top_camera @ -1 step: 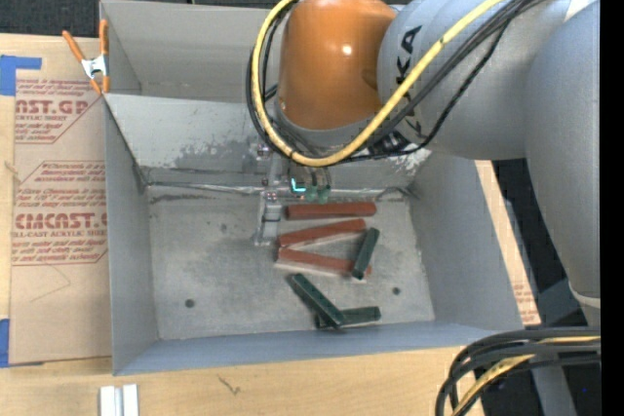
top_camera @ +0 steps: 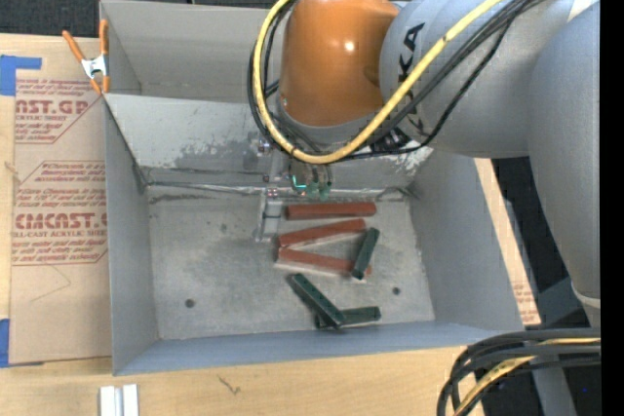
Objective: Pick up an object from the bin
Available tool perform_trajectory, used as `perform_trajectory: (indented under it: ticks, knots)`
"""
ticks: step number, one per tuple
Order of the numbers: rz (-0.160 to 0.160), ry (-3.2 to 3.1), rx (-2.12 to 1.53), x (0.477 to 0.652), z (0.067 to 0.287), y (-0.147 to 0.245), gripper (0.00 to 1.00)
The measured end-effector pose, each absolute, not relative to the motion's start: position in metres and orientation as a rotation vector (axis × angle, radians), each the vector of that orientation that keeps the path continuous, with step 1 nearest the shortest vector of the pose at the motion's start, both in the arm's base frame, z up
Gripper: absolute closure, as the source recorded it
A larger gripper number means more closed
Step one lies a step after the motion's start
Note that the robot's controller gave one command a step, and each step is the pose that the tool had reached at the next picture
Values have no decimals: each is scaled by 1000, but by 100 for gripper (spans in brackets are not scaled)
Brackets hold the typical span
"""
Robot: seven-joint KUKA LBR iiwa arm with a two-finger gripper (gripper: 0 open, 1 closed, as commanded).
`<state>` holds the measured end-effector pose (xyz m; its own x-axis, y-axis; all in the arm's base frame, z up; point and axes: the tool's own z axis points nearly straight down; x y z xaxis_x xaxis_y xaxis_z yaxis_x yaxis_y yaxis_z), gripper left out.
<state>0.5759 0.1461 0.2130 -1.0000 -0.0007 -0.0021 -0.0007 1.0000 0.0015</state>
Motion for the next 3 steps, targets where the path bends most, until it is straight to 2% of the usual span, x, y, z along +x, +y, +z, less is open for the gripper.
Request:
perform_trajectory:
  ticks: [1,2,3]
  knots:
    - [3,3133,-63,567,162,120,0]
    - [3,3136,100,544,79,97,0]
    - [5,3145,94,544,61,87,0]
